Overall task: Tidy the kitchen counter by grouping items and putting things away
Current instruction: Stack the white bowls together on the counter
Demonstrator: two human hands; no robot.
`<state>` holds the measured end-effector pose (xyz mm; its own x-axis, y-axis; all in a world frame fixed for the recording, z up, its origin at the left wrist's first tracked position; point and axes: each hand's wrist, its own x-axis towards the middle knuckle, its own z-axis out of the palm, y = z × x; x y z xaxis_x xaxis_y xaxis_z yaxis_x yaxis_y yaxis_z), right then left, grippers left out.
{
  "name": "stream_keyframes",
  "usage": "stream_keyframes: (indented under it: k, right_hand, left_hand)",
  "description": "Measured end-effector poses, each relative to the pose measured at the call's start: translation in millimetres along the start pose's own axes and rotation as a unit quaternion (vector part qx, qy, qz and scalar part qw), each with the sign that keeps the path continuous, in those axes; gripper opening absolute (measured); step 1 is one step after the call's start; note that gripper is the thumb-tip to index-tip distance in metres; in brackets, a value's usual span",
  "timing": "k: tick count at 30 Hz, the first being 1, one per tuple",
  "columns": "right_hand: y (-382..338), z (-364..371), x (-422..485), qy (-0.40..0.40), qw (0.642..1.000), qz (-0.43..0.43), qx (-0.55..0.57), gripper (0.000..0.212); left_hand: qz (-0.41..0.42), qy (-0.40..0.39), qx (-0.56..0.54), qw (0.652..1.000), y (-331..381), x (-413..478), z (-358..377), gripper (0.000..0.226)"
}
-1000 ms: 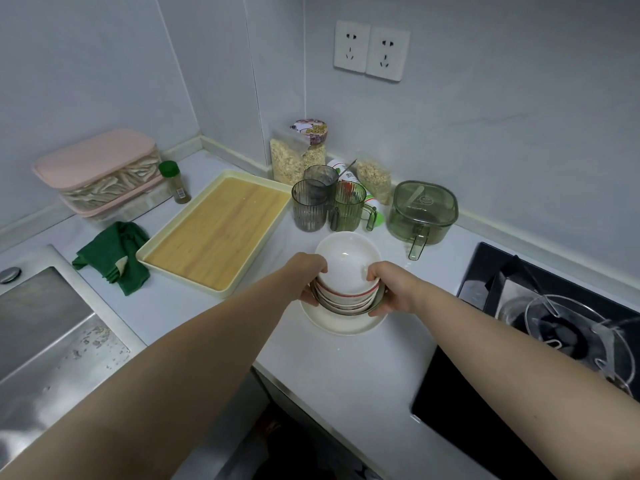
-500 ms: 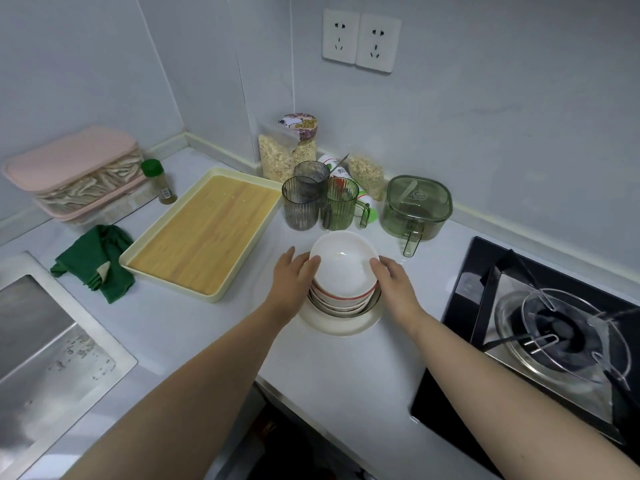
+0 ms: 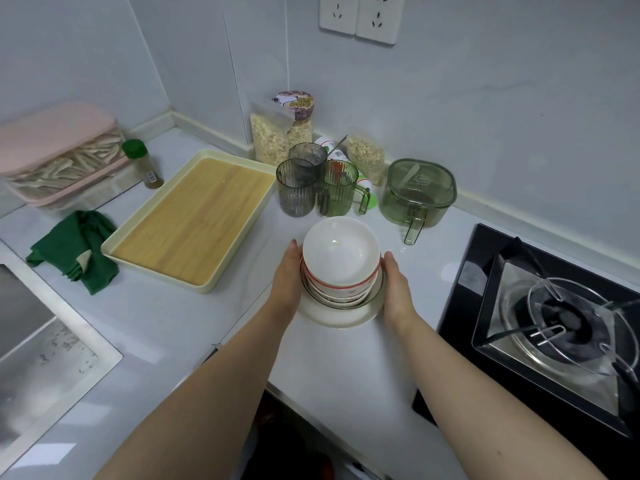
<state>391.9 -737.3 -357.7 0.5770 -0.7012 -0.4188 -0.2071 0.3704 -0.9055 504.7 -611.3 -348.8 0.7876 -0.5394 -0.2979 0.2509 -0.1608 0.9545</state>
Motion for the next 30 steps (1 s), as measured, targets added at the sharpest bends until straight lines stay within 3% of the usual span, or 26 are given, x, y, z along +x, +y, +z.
stream_keyframes:
  k: [9, 15, 22, 30]
  right_hand:
    - [10, 7, 15, 0.104, 0.994, 0.027, 0.003, 0.043]
    - [11, 7, 15, 0.105, 0.994, 0.027, 0.022, 0.046]
    - [4, 13, 13, 0.126, 0.989, 0.049, 0.058, 0.015]
    - [-23, 18, 6, 0.12, 0.991, 0.017, 0.062, 0.019]
  left_hand:
    - [-0.033, 0.087, 0.005, 0.996, -30, 12, 4, 0.066]
    - [-0.037, 0.102, -0.053, 0.993, -13, 5, 8, 0.025]
    - [-0.042, 0.11, -0.059, 0.991, -7, 2, 9, 0.025]
    - [-0.019, 0.11, -0.048, 0.993, 23, 0, 10, 0.03]
